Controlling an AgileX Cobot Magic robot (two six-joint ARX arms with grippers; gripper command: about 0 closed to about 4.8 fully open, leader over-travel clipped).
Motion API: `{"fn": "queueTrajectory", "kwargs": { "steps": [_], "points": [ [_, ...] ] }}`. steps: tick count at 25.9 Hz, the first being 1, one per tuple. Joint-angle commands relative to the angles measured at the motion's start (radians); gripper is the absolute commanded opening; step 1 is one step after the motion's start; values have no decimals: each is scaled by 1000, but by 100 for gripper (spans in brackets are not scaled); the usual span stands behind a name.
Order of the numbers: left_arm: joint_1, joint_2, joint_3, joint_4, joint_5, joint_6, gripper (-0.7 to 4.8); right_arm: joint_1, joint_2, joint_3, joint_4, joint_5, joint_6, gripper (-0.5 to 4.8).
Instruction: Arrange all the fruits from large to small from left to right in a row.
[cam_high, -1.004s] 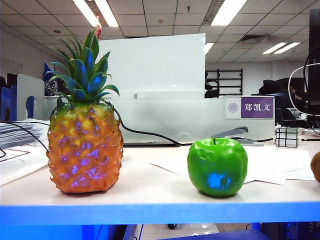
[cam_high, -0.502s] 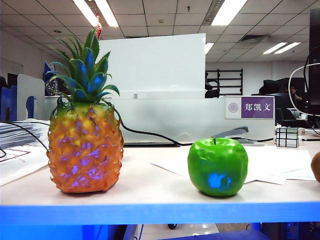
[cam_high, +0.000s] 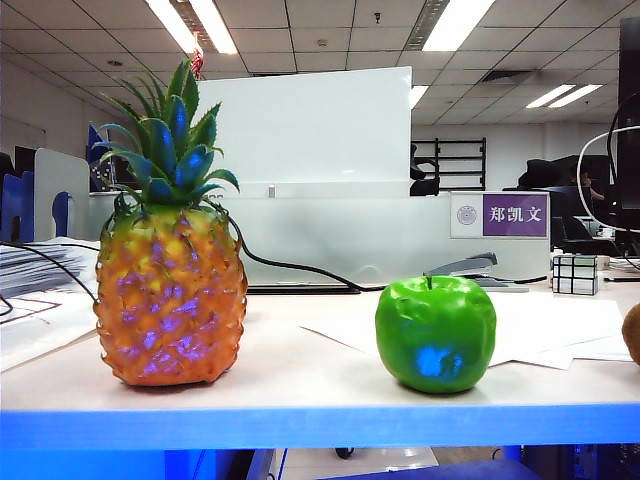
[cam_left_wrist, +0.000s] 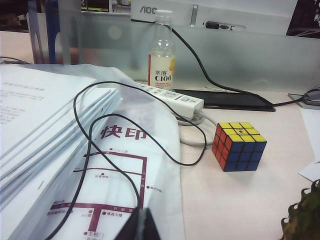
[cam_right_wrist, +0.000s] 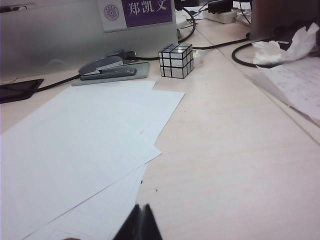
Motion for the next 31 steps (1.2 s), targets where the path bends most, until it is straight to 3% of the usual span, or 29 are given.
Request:
{"fn": "queueTrajectory", "kwargs": {
  "steps": [1,31],
  "points": [
    [0,-2,1,6,5,3,-5,0,-2,-3,43,0,-31,-6],
    [0,-2,1,6,5,3,-5,0,-2,-3,50,0,-66,-6]
  ]
}}
